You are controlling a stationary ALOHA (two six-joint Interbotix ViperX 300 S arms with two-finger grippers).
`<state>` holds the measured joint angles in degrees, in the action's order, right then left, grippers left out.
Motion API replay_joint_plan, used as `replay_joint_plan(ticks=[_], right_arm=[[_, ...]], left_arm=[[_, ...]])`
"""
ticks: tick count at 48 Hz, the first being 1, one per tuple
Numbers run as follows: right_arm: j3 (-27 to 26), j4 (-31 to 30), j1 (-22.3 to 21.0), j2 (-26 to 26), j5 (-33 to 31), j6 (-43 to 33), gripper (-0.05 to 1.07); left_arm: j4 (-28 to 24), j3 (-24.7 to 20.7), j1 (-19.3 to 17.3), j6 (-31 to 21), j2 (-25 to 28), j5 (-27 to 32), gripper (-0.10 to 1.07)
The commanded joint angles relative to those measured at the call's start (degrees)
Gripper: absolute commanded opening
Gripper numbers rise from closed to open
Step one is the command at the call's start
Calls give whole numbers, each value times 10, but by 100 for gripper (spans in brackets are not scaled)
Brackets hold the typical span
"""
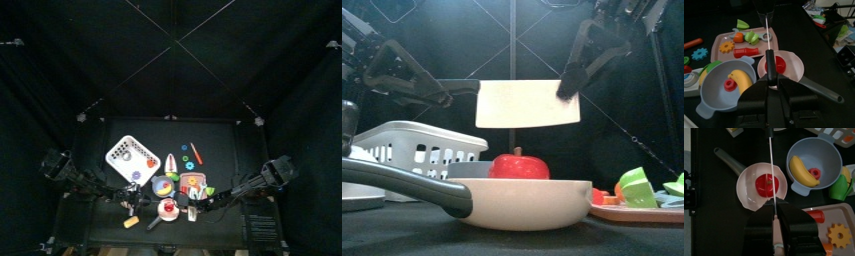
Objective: Regrasp cleaver
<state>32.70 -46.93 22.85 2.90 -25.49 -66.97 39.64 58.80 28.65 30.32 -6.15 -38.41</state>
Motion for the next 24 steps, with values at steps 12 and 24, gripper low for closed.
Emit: replay_joint_plan(ticks=[12,24], right_arm=[[-18,4,-3,8,4,-1,40],[-22,5,2,-3,11,-2,40]], left_arm=[[0,-13,1,0,-1,-2,47],[0,-15,2,0,11,-1,47]])
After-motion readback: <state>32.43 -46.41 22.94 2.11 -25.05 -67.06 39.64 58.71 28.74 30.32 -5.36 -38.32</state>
